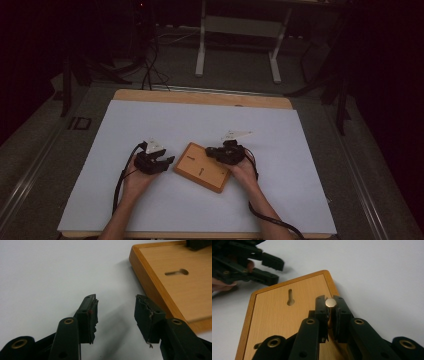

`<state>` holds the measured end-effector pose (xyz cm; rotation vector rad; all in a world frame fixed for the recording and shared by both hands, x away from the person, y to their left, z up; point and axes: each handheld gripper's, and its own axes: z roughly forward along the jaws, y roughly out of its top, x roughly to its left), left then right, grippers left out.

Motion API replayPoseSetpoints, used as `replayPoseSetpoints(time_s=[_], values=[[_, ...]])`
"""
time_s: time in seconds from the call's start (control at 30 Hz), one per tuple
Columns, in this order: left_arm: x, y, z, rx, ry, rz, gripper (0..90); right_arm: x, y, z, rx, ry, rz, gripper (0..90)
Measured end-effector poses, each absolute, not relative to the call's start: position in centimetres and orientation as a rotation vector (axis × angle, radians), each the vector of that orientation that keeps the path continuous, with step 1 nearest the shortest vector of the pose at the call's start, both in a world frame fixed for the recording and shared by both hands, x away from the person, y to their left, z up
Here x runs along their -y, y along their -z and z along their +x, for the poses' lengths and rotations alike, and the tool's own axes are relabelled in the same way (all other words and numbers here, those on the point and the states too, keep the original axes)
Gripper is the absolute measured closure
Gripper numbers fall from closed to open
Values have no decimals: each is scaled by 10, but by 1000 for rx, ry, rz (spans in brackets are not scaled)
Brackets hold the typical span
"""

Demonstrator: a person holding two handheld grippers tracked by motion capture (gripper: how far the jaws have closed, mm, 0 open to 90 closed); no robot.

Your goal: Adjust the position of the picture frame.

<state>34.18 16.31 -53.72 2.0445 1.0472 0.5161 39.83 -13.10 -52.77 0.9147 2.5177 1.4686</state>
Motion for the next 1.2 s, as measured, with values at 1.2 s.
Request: replayPoseSetpoints(time_s=[1.2], values=[[-156, 539, 340, -1027, -502, 2074, 514, 116, 524, 394, -2702, -1502, 634, 834]])
